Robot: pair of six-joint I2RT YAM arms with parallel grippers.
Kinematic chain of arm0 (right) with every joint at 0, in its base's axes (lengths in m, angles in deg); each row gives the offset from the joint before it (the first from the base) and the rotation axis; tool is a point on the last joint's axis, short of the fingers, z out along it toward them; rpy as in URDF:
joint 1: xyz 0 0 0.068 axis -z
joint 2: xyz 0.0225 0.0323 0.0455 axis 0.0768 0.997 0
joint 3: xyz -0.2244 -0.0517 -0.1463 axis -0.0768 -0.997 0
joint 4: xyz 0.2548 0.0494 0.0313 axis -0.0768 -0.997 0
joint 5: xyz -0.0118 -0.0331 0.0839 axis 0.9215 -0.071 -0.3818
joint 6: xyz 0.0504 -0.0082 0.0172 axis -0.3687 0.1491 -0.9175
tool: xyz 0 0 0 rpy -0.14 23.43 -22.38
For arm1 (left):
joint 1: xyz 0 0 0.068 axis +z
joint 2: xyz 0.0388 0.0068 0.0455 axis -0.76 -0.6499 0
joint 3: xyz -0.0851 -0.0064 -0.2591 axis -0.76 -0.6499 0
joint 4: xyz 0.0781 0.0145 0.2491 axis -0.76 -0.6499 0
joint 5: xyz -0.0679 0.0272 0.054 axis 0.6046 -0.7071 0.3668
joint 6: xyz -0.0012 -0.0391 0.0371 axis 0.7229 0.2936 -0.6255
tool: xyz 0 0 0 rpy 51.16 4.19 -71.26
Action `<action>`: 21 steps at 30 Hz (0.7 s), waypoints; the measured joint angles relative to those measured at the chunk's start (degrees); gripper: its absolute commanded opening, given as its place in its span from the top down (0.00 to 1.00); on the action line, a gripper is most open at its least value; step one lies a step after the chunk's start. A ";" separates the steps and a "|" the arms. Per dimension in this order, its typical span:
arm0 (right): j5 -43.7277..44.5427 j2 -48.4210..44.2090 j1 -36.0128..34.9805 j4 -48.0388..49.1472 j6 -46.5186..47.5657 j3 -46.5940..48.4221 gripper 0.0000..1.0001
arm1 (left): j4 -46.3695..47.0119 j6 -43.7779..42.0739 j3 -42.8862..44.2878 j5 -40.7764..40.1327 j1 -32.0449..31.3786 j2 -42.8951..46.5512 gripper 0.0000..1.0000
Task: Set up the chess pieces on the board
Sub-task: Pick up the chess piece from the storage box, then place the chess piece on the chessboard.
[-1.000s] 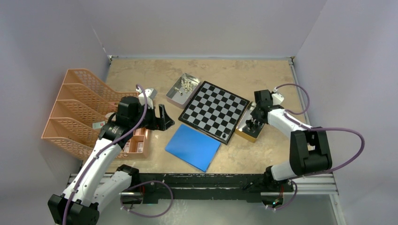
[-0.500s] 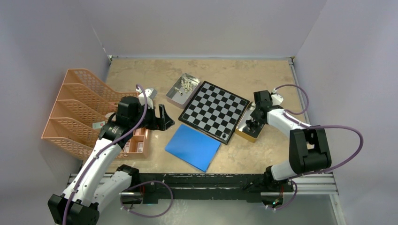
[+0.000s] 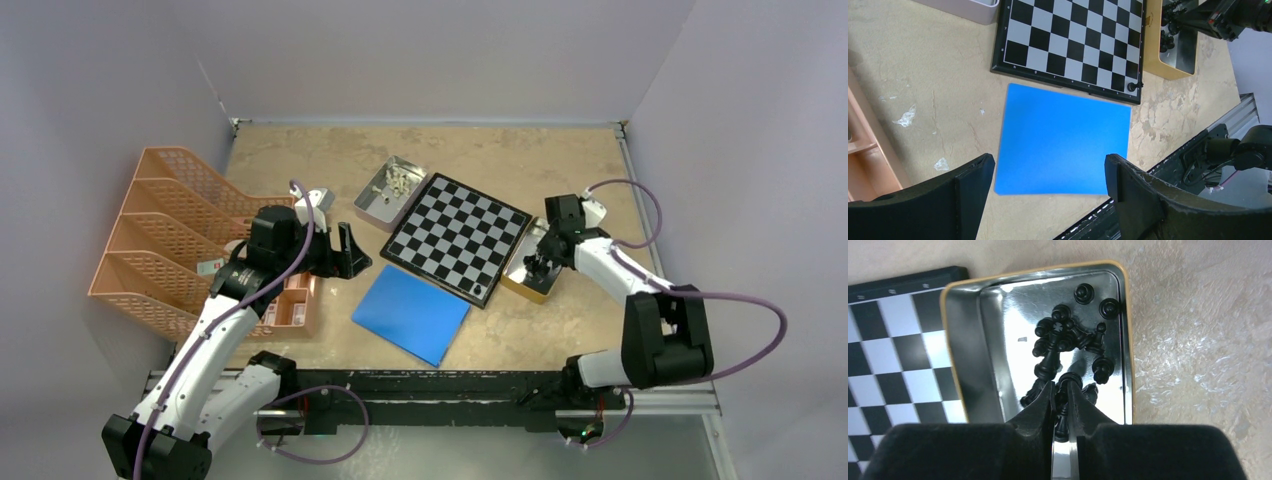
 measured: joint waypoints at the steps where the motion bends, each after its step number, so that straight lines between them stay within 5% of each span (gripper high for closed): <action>1: -0.07 -0.87 0.00 -0.72 0.59 0.26 0.89 | 0.00 0.00 0.00 0.00 0.00 0.02 0.19; 11: -6.16 -11.02 -1.22 -2.97 7.74 7.76 0.90 | 0.00 0.00 0.00 -0.02 0.00 0.61 0.19; 21: -11.61 -7.52 -20.81 -4.96 10.67 13.16 0.90 | 0.00 0.00 0.00 -0.48 0.00 0.96 0.19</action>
